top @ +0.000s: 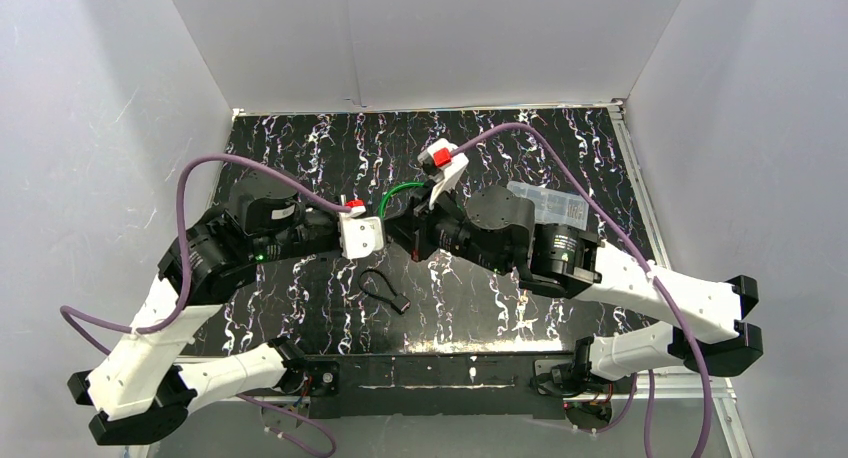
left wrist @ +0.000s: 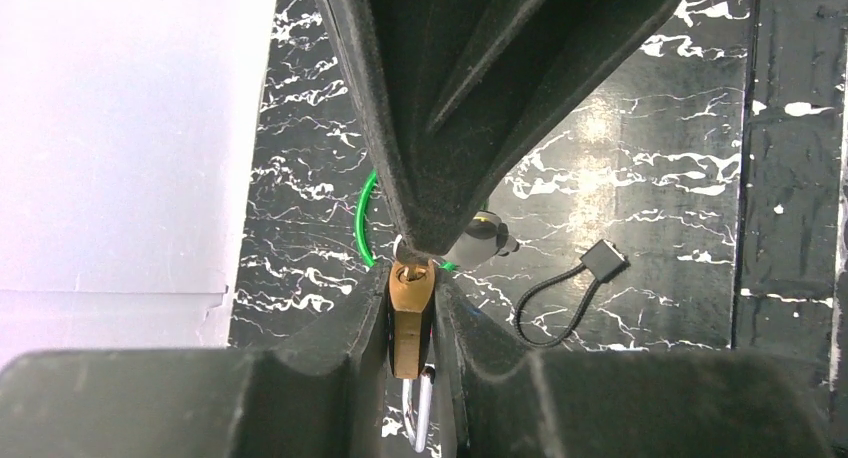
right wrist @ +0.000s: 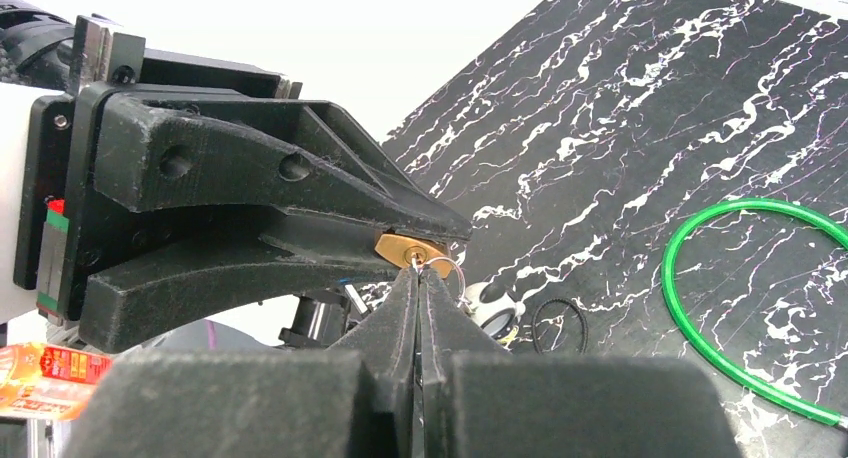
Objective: Unlock with the key
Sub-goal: Unlock the lock.
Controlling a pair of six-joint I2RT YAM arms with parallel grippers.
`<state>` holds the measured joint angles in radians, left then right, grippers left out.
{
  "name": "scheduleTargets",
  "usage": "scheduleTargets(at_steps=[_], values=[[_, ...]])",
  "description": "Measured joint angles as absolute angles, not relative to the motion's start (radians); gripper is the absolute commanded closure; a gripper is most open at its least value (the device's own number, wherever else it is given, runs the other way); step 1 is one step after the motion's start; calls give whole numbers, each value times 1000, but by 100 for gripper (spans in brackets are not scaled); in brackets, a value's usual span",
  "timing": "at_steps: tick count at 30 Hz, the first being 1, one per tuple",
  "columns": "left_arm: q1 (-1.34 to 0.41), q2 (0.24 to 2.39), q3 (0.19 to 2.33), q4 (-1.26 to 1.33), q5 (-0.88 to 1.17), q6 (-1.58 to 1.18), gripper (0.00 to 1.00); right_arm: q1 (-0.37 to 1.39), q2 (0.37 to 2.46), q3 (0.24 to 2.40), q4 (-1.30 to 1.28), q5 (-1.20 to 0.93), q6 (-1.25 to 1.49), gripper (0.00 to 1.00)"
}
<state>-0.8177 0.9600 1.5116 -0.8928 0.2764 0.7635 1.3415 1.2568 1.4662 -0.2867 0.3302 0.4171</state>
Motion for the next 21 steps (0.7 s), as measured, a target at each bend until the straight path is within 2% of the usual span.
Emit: scheduleTargets(at_steps=[2, 4, 5, 7, 9, 15, 21], values=[[-818, 958, 1510, -882, 268, 767, 100, 1341, 1257, 1470, -285, 333, 420, 84], [-818, 953, 1502, -870, 269, 765, 99, 1341, 1253, 1470, -286, 331, 419, 62], [-818, 952, 1498, -865, 271, 758, 99, 1341, 1251, 1470, -290, 324, 417, 54], [-818, 953, 1497, -854, 283, 743, 99, 1342, 1246, 1468, -304, 305, 411, 47], [-818, 957, 1497, -848, 299, 727, 99, 1347, 1229, 1459, -321, 286, 395, 44], [-818, 989, 1523, -899, 397, 670, 100, 1351, 1151, 1456, -349, 252, 324, 44], [-818, 1051, 1648, -1031, 561, 623, 100, 1350, 1100, 1456, -350, 192, 255, 45]])
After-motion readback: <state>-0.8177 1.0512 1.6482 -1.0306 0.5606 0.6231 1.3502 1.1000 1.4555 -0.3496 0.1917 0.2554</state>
